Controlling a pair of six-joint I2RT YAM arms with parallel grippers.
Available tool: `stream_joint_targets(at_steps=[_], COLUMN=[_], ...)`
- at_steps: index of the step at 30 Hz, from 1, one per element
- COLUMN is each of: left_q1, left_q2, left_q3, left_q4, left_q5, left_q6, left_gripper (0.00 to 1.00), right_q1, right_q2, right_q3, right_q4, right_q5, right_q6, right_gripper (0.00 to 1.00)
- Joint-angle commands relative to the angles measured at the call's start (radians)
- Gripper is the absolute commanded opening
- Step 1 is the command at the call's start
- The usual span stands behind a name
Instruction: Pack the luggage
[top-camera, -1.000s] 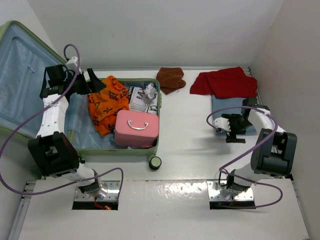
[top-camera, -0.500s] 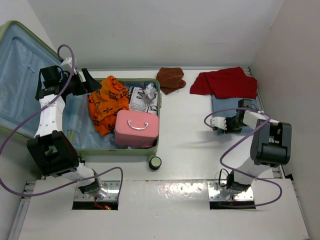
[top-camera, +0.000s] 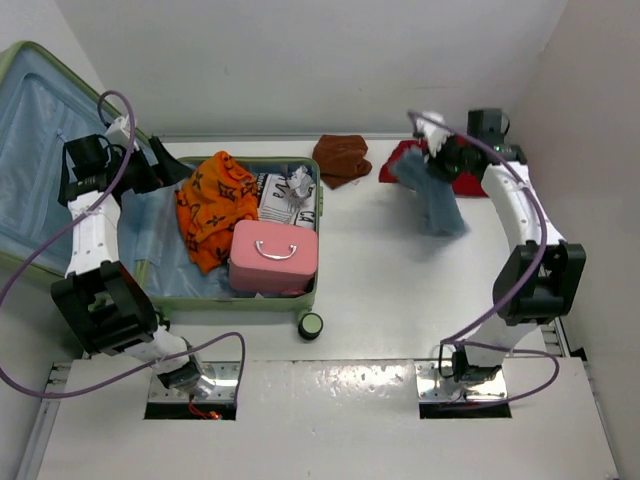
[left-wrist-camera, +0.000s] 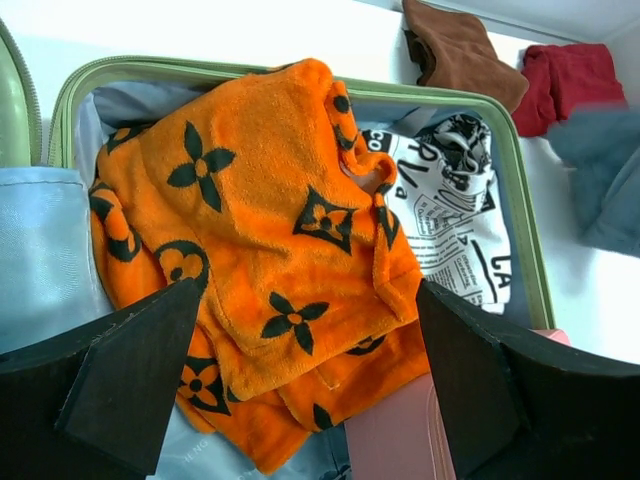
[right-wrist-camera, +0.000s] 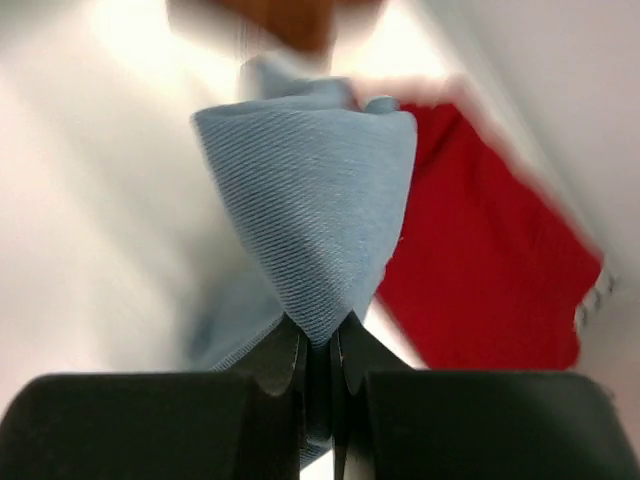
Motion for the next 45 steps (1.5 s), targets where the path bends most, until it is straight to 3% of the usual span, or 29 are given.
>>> stream_joint_targets(at_steps=[1, 7, 8, 15, 23, 30, 41, 45], left_q1=[0.019, 0.064, 0.065, 0.175, 0.287, 0.356, 0.400, 0.401], left_q2=[-0.013, -0.003, -0.012, -0.046, -0.065, -0.095, -0.157, -0.167], left_q3=[0.002, -0.008, -0.008, -0.028, -0.046, -0.055, -0.064, -0.064], left_q4=[0.011, 0.021, 0.021, 0.008, -0.047, -0.047, -0.047, -0.038], left_q5=[0.042, 0.087, 0.087, 0.127, 0.184, 0.216, 0.291, 0.358], left_q6=[-0.011, -0.045, -0.045, -0.045, -0.004, 0.005, 0.036, 0.036], left_gripper=[0.96, 0.96, 0.96, 0.96, 0.96, 0.96, 0.96, 0.96], right_q1=[0.061, 0.211, 0.249, 0.479, 0.766, 0.912, 1.081, 1.122], right_q2=[-0.006, 0.174, 0.226, 0.539, 0.656, 0.692, 0.640, 0.561], right_q3=[0.178, 0.367, 0.458, 0.787, 0.761, 0.741, 0.544, 0.451], right_q4=[0.100, 0.293, 0.303, 0.376, 0.557, 0.653, 0.686, 0.580], right_q5=[-0.175, -0.177, -0.166, -0.149, -0.106, -0.105, -0.327, -0.430], right_q6=[0.490, 0.805, 0.840, 0.908, 0.830, 0.795, 0.620, 0.392], right_gripper=[0.00, 0.00, 0.00, 0.00, 0.00, 0.00, 0.00, 0.00])
